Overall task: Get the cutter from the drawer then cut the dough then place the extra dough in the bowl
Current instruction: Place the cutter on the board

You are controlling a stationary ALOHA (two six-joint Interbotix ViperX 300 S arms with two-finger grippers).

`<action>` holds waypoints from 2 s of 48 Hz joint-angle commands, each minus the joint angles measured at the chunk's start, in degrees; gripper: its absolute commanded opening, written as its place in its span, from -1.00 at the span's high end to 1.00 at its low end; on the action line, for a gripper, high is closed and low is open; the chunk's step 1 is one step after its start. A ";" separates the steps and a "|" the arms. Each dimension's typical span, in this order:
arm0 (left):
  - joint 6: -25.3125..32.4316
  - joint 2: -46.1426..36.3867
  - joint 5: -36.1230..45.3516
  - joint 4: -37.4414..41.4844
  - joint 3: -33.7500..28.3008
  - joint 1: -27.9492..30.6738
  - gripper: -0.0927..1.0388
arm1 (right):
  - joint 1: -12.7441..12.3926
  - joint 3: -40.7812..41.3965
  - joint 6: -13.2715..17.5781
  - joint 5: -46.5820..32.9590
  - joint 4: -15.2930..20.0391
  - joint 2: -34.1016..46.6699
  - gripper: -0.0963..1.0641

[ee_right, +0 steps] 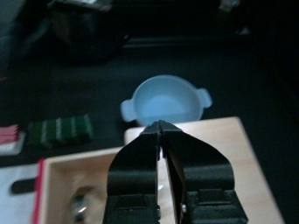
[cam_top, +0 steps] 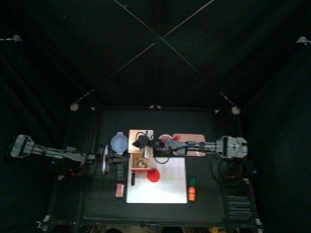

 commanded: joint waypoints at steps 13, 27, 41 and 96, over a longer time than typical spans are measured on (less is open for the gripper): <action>2.46 -0.09 -0.53 0.26 -0.53 1.32 -0.03 | 4.22 -0.88 -0.09 12.74 8.88 -3.25 -0.48; 2.55 0.00 -0.62 0.18 -0.09 1.67 -0.33 | 4.31 -0.18 -0.18 13.71 9.40 -2.81 -0.54; 2.64 0.00 -0.53 0.26 -0.09 1.67 -0.37 | 4.13 -0.26 -0.26 16.88 8.96 -0.79 -0.56; 2.37 0.00 -0.53 -0.18 1.76 2.20 -0.38 | 3.87 -4.66 -0.18 18.72 5.36 5.71 0.03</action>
